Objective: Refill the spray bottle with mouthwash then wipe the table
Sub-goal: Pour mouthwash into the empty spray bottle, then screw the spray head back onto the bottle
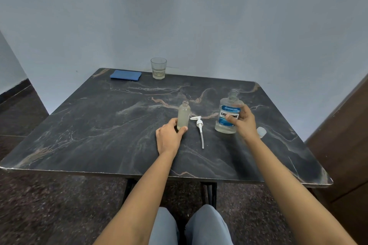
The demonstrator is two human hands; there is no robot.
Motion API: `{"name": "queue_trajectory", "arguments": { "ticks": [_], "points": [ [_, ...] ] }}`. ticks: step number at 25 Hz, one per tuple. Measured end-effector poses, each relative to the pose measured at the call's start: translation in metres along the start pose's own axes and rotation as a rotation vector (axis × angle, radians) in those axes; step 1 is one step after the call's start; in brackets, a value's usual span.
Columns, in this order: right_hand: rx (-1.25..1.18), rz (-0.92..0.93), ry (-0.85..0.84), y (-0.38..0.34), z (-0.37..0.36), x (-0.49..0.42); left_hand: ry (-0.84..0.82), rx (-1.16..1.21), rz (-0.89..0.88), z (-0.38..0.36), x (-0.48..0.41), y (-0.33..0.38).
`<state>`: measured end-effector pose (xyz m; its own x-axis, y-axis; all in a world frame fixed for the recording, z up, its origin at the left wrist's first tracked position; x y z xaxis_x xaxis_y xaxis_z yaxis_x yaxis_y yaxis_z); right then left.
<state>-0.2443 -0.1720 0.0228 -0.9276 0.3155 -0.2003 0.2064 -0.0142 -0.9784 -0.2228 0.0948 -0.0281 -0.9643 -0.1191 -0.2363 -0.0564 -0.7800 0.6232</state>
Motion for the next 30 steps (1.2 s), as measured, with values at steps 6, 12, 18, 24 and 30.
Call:
{"name": "queue_trajectory", "arguments": {
  "ticks": [6, 12, 18, 24, 30],
  "points": [
    [-0.053, -0.023, -0.051, 0.013, 0.007, 0.000, -0.012, 0.019, 0.004, 0.000, 0.001, 0.000],
    [0.108, 0.132, 0.345, 0.000, 0.018, 0.041, -0.005, 0.025, 0.003, 0.000, 0.002, 0.000],
    [0.675, 0.349, 0.013, 0.003, -0.082, 0.065, 0.005, 0.031, -0.007, 0.000, 0.001, 0.000],
    [1.054, -0.049, -0.179, 0.026, -0.114, 0.008, 0.006, -0.002, -0.012, -0.002, -0.001, 0.000],
    [0.481, 0.183, -0.004, -0.043, -0.110, 0.003, 0.003, -0.003, -0.008, -0.002, -0.002, -0.002]
  ]
}}
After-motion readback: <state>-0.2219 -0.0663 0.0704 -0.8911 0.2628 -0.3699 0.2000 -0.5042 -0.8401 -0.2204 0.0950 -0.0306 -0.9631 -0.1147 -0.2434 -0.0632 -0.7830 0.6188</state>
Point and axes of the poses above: each hand's wrist, its own x-axis away from the middle knuckle, its own z-axis out of the back of the hand, y = z × x, the point moved 6 cm from there along -x, towards the middle knuckle, and after that the axes turned 13 degrees about -x, right-handed, at the moved point
